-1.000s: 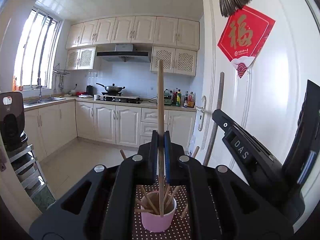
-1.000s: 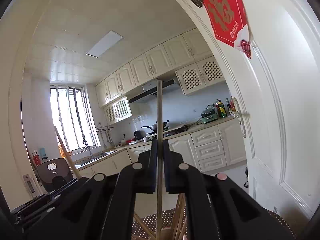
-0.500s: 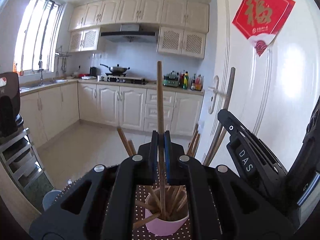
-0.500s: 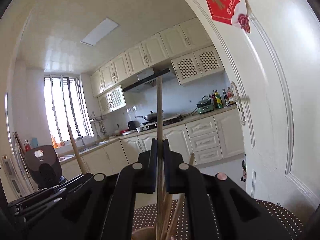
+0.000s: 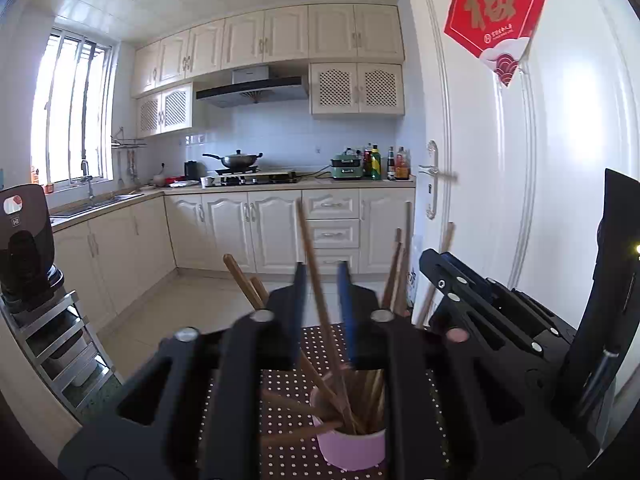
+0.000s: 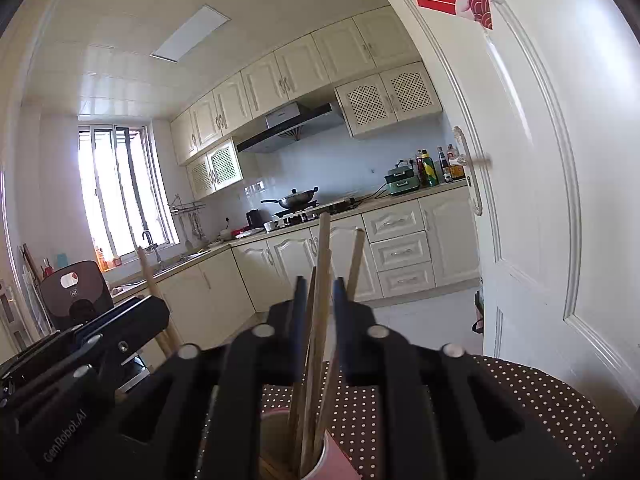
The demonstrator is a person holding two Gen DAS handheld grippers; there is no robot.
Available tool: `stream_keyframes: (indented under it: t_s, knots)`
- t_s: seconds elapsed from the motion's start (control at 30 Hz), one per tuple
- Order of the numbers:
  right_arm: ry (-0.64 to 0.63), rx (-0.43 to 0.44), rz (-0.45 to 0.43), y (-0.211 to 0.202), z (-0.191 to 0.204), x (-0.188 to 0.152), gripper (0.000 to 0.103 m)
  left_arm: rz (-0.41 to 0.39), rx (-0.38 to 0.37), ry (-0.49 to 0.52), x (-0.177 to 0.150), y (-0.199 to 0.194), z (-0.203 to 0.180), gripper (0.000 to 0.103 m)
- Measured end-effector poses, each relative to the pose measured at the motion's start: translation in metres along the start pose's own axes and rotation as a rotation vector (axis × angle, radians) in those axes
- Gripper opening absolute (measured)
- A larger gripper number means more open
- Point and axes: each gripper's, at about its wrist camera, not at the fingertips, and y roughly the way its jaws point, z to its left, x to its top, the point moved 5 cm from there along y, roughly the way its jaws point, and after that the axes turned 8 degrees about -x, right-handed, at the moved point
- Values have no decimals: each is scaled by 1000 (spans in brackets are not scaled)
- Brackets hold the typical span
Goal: Organize utensils
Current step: 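Open both tools over the cup and pull them back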
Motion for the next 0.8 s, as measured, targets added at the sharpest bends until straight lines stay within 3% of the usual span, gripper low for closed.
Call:
stream_keyframes:
  t_s: [0.07, 0.1, 0.5, 0.8]
  knots:
    - [16, -14, -3, -5, -6, 3, 32, -9, 12, -10, 2, -5, 3, 48]
    - [20, -16, -2, -6, -8, 3, 35, -15, 8, -10, 3, -7, 3, 50]
    - [-31, -50, 38, -43, -18, 5, 53, 11, 37, -11, -1, -35, 8, 50]
    - [-76, -66, 64, -92, -13, -1, 65, 29, 44, -29, -15, -74, 8, 58]
